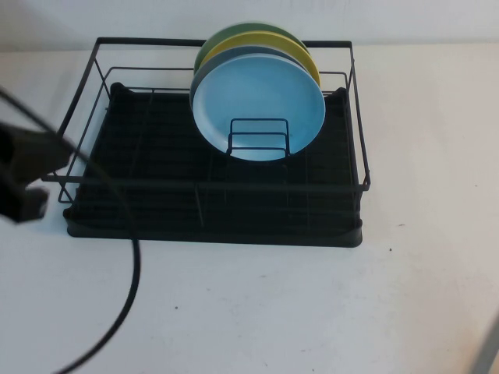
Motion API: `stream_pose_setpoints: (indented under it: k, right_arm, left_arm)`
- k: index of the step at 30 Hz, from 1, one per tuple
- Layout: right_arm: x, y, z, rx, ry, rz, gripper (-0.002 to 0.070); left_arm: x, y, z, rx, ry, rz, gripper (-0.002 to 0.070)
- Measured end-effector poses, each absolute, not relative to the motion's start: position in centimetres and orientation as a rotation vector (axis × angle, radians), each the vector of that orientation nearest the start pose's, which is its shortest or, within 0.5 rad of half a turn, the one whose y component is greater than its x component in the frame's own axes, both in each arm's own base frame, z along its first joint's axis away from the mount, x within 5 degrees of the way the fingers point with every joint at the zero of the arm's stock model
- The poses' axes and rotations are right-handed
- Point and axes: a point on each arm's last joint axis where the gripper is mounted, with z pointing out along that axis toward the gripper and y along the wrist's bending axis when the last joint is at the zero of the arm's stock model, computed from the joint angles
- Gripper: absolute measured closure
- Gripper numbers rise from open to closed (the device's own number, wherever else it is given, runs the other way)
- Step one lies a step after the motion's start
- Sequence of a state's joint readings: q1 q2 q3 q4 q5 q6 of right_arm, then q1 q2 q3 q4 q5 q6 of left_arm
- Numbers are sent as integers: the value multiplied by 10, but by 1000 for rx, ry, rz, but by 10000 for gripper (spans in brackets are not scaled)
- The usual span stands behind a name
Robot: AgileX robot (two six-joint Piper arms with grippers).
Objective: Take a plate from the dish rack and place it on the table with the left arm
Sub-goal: Grasp the plate from the shelf
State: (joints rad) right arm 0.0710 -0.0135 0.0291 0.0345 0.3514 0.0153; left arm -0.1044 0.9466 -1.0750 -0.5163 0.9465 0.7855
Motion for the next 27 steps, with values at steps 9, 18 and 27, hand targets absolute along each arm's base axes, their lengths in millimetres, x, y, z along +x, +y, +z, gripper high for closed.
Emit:
stream_pose_setpoints:
  k: [9, 18, 27]
  right_arm:
    - [53, 5, 172, -30, 1851, 94, 696]
    - [53, 5, 172, -30, 1851, 94, 696]
    - [53, 5, 172, -30, 1851, 94, 696]
  left_arm:
    - [256, -73, 383, 1010, 1982, -348, 678]
    - [316, -118, 387, 1207, 1776, -295, 355]
    - [363, -187, 341, 1413, 1518, -63, 230]
